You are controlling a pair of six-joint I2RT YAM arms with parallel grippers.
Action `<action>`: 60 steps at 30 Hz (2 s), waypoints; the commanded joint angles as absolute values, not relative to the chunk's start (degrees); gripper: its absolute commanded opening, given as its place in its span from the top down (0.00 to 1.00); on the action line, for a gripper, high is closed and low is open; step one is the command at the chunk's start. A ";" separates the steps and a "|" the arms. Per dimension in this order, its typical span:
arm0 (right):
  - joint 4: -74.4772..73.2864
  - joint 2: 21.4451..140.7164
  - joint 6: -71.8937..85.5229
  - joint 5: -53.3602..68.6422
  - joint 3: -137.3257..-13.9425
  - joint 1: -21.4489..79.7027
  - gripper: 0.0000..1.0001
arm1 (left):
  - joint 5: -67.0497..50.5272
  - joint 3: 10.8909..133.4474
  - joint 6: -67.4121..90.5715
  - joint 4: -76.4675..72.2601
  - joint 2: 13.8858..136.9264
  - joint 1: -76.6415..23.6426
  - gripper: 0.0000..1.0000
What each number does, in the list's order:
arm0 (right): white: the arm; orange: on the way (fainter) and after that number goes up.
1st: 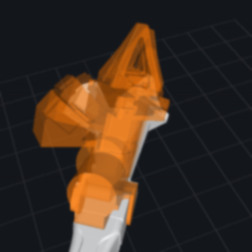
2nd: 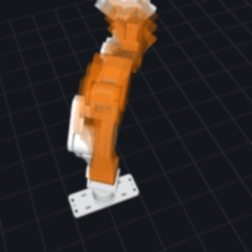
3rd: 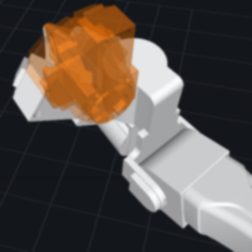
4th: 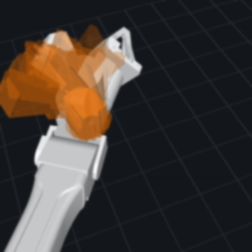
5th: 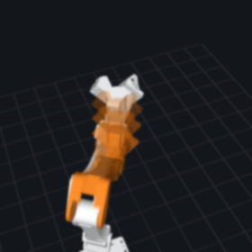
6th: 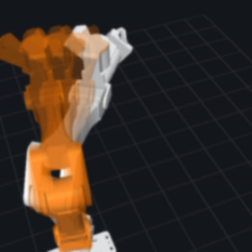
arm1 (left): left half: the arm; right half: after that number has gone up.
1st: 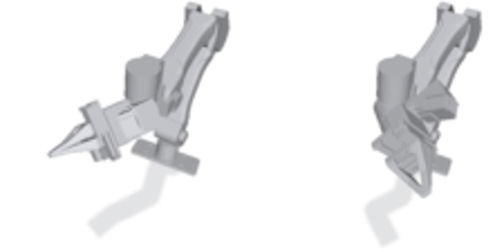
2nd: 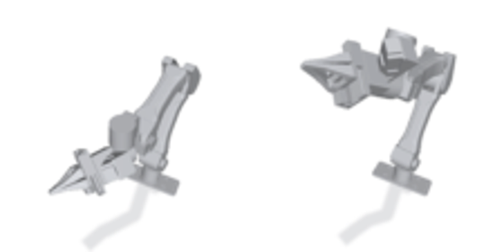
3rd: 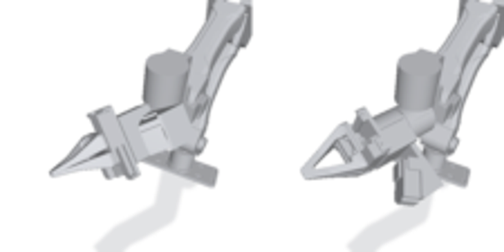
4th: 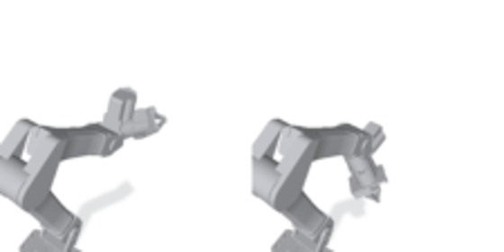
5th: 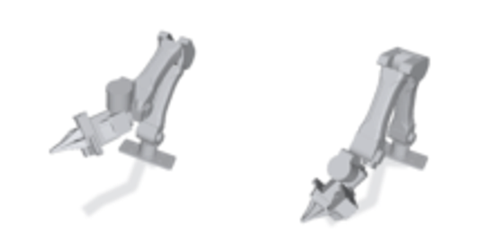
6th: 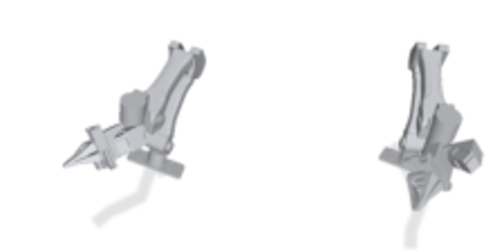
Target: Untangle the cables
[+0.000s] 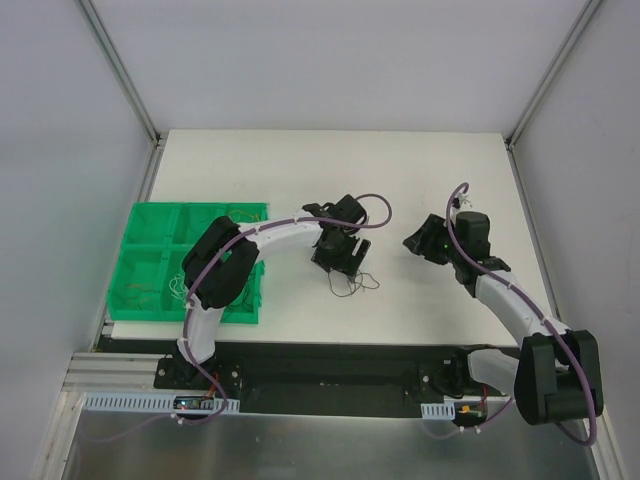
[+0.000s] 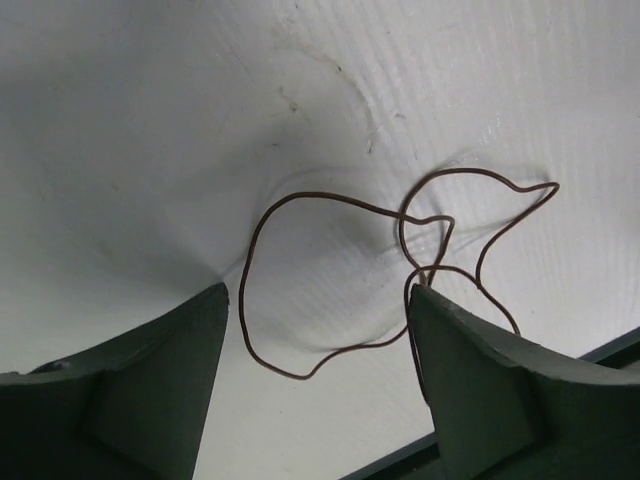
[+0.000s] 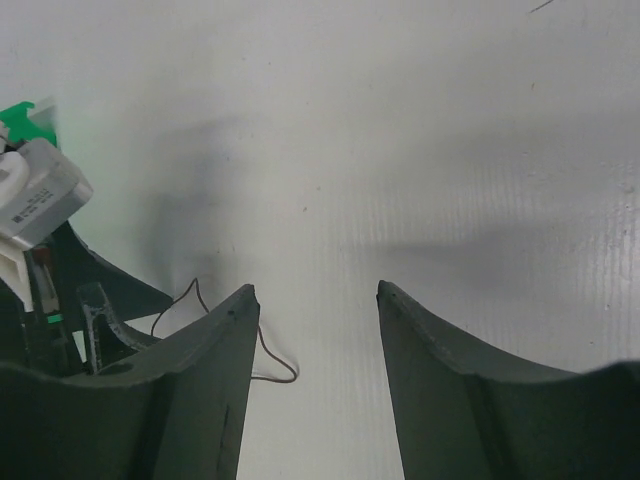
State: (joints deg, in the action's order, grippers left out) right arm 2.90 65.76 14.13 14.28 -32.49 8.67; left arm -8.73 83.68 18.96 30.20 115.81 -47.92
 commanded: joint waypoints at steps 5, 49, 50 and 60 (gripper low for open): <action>7.65 63.19 14.85 15.29 -31.55 8.26 0.46 | -12.40 83.41 21.45 30.94 115.24 -48.43 0.84; 11.51 73.91 17.05 19.16 -32.96 8.26 0.47 | 19.76 82.00 32.26 32.43 82.71 19.25 1.00; 11.60 74.35 17.22 19.33 -33.05 8.17 0.47 | 20.91 82.44 32.08 32.43 81.92 19.25 1.00; 12.57 76.29 18.28 21.71 -33.57 8.17 0.48 | 19.79 81.48 33.66 31.73 81.03 20.39 1.00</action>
State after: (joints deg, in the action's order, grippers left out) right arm 9.85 76.20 17.54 19.57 -31.79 8.45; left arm 20.10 81.71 31.42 31.94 81.06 19.59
